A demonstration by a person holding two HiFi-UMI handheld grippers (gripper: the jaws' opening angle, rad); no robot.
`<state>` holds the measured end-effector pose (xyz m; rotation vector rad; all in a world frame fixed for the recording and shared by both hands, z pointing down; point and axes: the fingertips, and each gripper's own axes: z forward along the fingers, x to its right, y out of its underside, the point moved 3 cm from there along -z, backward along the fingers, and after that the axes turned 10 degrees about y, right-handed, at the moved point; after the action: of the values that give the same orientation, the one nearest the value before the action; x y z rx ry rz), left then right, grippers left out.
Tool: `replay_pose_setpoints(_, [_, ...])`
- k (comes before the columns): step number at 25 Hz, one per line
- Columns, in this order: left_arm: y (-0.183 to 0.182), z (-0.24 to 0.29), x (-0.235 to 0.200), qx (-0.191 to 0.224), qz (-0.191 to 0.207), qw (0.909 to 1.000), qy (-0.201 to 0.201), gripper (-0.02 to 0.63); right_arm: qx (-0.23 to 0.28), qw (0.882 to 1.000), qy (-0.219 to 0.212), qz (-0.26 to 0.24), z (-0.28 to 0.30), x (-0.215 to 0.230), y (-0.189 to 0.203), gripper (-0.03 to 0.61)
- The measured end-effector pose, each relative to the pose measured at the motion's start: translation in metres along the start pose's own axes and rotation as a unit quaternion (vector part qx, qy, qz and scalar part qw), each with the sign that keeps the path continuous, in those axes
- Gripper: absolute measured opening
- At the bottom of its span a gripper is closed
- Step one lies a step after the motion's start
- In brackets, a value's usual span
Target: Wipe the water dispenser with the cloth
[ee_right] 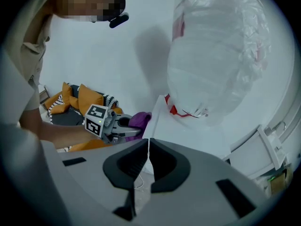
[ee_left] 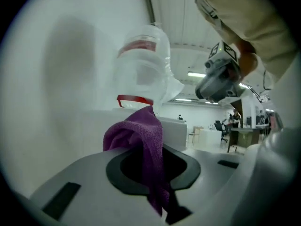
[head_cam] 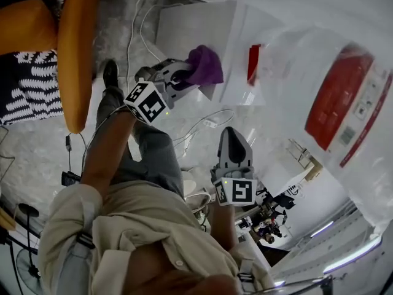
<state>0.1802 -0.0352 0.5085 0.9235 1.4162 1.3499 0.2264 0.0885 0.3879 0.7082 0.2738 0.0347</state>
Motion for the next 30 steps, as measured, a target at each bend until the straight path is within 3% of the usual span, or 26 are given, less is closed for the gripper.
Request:
replay_pose_setpoints(3, [0.005, 0.001, -0.016, 0.003, 0.034, 0.9994, -0.007, 0.069, -0.02, 1.0, 0.001, -0.02, 0.004, 0.001, 0.025, 0.026])
replay_pose_setpoints(7, [0.005, -0.002, -0.083, 0.052, 0.018, 0.993, -0.105, 0.069, -0.037, 0.999, -0.011, -0.033, 0.022, 0.003, 0.062, 0.026])
replay_pose_setpoints(10, [0.001, -0.002, -0.124, 0.121, 0.015, 0.9775, -0.172, 0.069, -0.034, 0.998, -0.013, -0.047, 0.031, 0.01, 0.074, 0.026])
replay_pose_setpoints(12, [-0.002, -0.003, -0.127, 0.157, 0.031, 0.9724, -0.17, 0.069, -0.032, 0.998, -0.017, -0.051, 0.034, 0.015, 0.08, 0.026])
replay_pose_setpoints(15, [0.007, -0.003, -0.101, 0.143, 0.039, 0.9816, -0.12, 0.069, -0.04, 0.997, -0.033, -0.061, 0.042, 0.015, 0.09, 0.026])
replay_pose_setpoints(18, [0.022, -0.001, -0.051, 0.148, 0.011, 0.9858, -0.08, 0.069, -0.055, 0.996, -0.048, -0.059, 0.05, 0.01, 0.1, 0.026])
replay_pose_setpoints(23, [0.032, -0.004, -0.013, 0.196, -0.021, 0.9791, -0.052, 0.067, -0.069, 0.992, -0.076, -0.076, 0.06, -0.001, 0.107, 0.026])
replay_pose_setpoints(27, [0.036, -0.004, -0.036, 0.21, -0.035, 0.9739, -0.079, 0.068, -0.088, 0.987, -0.102, -0.088, 0.062, -0.016, 0.111, 0.026])
replay_pose_setpoints(30, [0.06, -0.001, -0.077, 0.228, -0.131, 0.9554, -0.135, 0.067, -0.094, 0.984, -0.115, -0.097, 0.064, -0.027, 0.112, 0.026])
